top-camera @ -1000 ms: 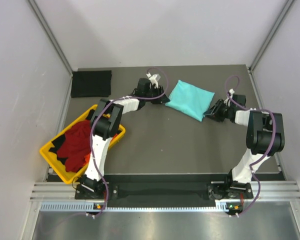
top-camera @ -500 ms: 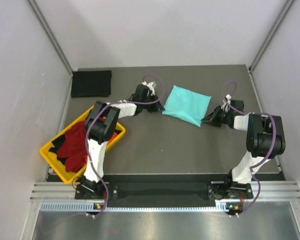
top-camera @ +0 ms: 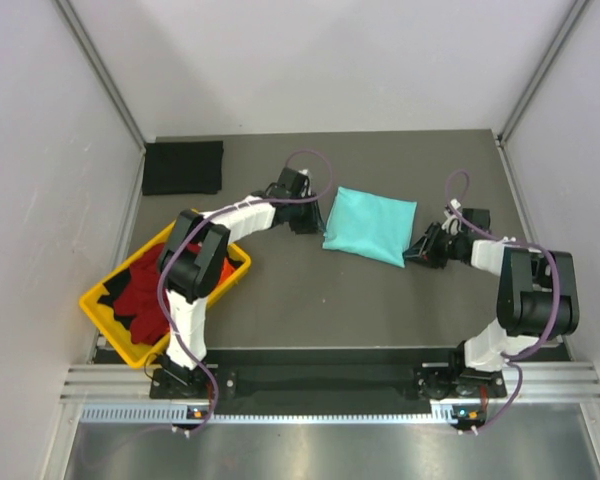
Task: Fold and stack the t-shirts
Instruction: Fold the tshirt
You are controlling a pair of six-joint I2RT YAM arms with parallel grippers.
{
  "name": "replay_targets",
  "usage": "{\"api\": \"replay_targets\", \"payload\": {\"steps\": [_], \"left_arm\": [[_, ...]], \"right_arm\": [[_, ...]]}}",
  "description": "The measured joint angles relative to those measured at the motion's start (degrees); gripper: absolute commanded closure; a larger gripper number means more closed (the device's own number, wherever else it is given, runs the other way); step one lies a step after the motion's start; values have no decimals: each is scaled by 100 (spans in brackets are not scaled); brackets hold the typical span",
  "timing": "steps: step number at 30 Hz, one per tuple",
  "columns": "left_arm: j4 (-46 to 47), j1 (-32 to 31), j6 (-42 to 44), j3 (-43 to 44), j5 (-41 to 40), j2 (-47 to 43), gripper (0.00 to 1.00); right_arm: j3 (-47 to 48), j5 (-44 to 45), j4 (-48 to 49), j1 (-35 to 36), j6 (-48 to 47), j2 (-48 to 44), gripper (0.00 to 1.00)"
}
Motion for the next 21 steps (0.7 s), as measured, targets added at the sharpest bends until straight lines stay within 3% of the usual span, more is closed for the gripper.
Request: {"api": "replay_targets", "payload": {"steps": [5, 12, 16, 21], "left_arm": [[-538, 31, 442, 988, -160, 4, 67], [-160, 35, 811, 1650, 483, 129, 73], [55, 35, 938, 2044, 970, 726, 73], [109, 37, 1080, 2780, 1180, 1679, 72]], "right_arm": [[125, 101, -527, 0, -90, -319, 64], [483, 243, -894, 2, -149, -549, 68], [577, 306, -1051, 11, -162, -551, 62], [643, 356, -1121, 83, -192, -505, 63]]}}
